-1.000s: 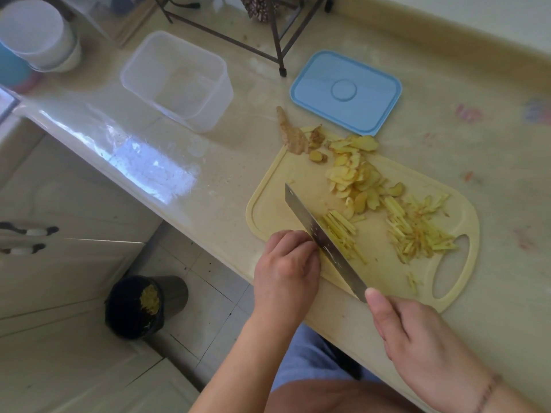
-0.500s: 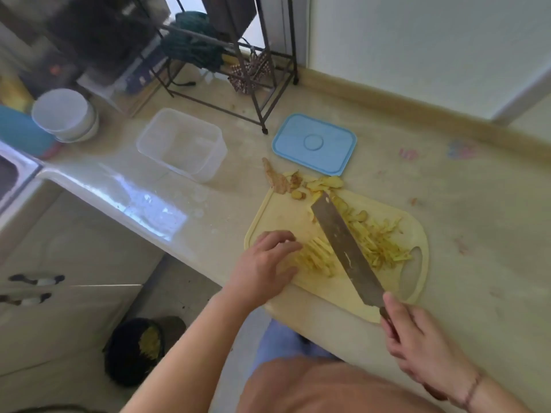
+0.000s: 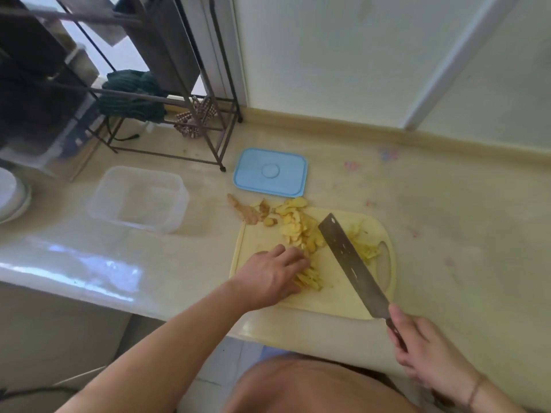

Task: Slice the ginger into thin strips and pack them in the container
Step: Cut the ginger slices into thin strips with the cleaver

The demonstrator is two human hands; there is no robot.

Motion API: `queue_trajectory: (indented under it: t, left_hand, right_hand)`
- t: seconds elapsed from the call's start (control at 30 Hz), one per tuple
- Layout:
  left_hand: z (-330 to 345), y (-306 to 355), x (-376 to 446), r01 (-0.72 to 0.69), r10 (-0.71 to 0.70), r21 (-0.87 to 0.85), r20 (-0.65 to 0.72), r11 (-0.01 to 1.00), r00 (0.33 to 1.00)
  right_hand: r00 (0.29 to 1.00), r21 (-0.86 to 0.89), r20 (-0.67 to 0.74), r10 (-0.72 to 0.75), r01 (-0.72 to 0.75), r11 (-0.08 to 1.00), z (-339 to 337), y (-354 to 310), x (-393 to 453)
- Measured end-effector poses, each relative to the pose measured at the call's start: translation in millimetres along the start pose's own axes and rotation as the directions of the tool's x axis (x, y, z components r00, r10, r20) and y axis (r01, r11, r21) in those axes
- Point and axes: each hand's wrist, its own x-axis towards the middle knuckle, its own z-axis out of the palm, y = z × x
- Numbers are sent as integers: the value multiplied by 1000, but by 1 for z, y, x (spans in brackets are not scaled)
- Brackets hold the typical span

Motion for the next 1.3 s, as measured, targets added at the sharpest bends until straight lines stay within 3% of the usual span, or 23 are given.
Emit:
queue_trajectory:
  t: [0.17, 0.37, 0.67, 0.8, 0.9, 1.0, 1.13, 1.2, 1.3]
  left_hand:
    - [-3, 13, 5, 92, -99, 69, 110, 993, 989]
    - [5, 26, -2, 136, -155, 235, 62, 962, 986]
    - [8, 65, 3, 324, -337, 256, 7, 911, 941]
    - [15, 83, 16, 421, -435, 171, 51, 891, 899]
    - [7, 101, 37, 565, -570, 74, 126, 822, 812]
    - [-2, 116, 66, 726, -709, -13, 202, 688, 676]
    - [-10, 123, 98, 829, -831, -334, 185, 449, 525]
    - [-13, 122, 107, 812, -838, -427, 192, 398, 511]
    - [-25, 119, 104, 795, -795, -464, 263, 392, 546]
  right_hand:
    - [1000, 6, -7, -17, 17, 1000, 4, 8, -6]
    - [1000, 38, 13, -20, 19, 999, 0, 18, -7]
    - [996, 10, 81, -38, 37, 999, -30, 31, 2]
    - [993, 75, 119, -20, 11, 997, -46, 30, 7]
    - [990, 47, 141, -14, 8, 999, -59, 31, 13]
    - [989, 31, 147, -3, -2, 1000, -71, 32, 19]
    - [988, 46, 156, 10, -17, 999, -82, 32, 24]
    - [987, 44, 163, 9, -17, 999, -85, 32, 26]
    - [986, 33, 168, -1, -4, 999, -92, 34, 25]
